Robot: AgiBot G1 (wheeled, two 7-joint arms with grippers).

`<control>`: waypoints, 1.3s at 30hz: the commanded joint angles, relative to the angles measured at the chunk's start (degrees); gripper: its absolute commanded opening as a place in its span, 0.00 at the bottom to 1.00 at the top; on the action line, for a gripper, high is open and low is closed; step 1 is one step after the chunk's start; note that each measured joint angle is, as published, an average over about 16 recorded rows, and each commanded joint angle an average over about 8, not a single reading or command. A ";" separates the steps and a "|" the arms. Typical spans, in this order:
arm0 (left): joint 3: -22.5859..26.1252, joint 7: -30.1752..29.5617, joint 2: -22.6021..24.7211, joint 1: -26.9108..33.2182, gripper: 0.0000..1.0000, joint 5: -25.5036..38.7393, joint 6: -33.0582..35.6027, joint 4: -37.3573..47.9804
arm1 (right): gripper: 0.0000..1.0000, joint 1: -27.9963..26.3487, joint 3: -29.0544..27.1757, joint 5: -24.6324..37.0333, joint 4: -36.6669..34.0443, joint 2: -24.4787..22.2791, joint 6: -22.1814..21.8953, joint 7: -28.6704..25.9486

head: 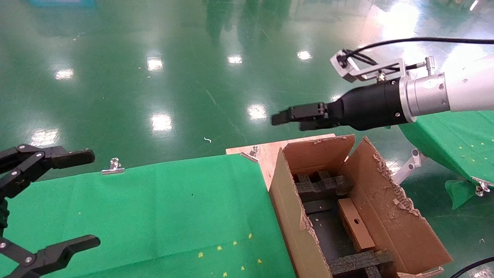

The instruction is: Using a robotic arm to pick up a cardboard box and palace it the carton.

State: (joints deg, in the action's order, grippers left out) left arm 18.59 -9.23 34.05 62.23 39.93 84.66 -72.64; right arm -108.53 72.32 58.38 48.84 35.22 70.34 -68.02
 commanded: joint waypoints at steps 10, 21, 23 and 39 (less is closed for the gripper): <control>0.01 0.01 0.00 0.01 1.00 -0.01 0.00 0.01 | 1.00 8.38 -10.07 -2.97 4.41 -0.04 2.75 10.23; 0.03 0.02 -0.01 0.01 1.00 -0.02 0.00 0.01 | 1.00 17.56 -21.07 -6.19 9.25 -0.08 5.75 21.42; 0.03 0.02 -0.01 0.01 1.00 -0.02 -0.01 0.01 | 1.00 19.21 -23.04 -6.77 10.11 -0.08 6.29 23.43; 0.05 0.03 -0.02 0.02 1.00 -0.03 -0.01 0.01 | 1.00 32.58 -39.06 -11.46 17.16 -0.14 10.65 39.72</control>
State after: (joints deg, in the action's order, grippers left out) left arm 18.64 -9.21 34.03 62.24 39.90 84.64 -72.63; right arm -75.97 33.28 46.92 65.99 35.08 80.99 -28.32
